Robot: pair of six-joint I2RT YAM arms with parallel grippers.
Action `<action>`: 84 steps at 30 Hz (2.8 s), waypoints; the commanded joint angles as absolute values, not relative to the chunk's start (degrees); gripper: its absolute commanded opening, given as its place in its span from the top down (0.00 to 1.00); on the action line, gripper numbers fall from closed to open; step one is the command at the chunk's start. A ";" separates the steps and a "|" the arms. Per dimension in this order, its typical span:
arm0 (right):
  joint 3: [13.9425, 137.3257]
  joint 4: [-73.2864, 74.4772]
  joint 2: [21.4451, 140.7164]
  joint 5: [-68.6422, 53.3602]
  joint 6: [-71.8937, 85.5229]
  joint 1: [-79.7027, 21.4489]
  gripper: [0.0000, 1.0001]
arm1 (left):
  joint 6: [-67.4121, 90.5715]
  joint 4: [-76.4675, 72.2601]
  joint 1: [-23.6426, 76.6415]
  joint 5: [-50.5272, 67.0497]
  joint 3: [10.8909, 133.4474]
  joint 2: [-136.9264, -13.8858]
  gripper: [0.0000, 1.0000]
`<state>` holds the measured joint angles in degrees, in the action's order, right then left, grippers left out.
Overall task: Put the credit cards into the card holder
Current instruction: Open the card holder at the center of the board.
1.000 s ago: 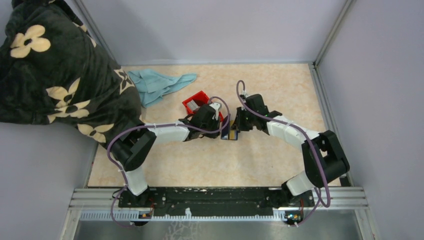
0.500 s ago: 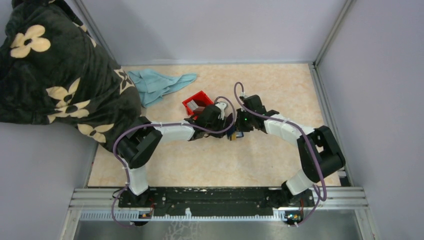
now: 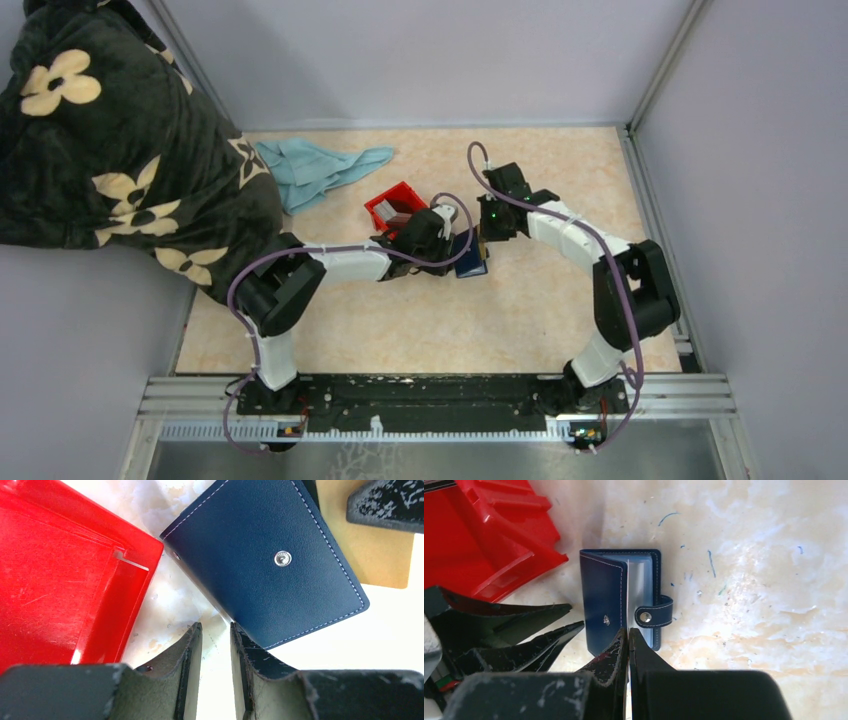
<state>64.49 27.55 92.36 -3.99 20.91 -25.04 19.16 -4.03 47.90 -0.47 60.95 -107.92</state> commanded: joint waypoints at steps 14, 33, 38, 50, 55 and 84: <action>71.15 35.54 96.04 0.69 15.74 -24.70 1.00 | 18.36 -2.01 48.35 -0.47 61.39 -109.53 0.66; 69.76 29.80 92.27 -11.64 19.80 -25.58 1.00 | 18.22 -2.16 48.41 -0.70 60.12 -108.91 0.66; 70.40 30.01 94.12 -9.45 19.03 -26.11 1.00 | 18.16 -2.17 48.41 -0.81 60.11 -108.72 0.66; 73.48 35.18 98.87 1.74 15.24 -27.92 1.00 | 18.48 -2.66 48.38 -0.75 59.50 -108.67 0.66; 74.50 36.38 97.46 5.73 14.73 -28.04 1.00 | 18.54 -2.71 48.45 -0.71 59.41 -108.71 0.66; 69.92 32.66 97.29 -1.79 15.14 -24.18 1.00 | 18.79 -2.25 48.54 -0.75 59.43 -108.49 0.66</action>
<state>69.93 34.89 99.09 -0.75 14.79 -24.93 19.20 -4.27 47.92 -0.47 60.80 -107.92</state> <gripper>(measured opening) 0.008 0.341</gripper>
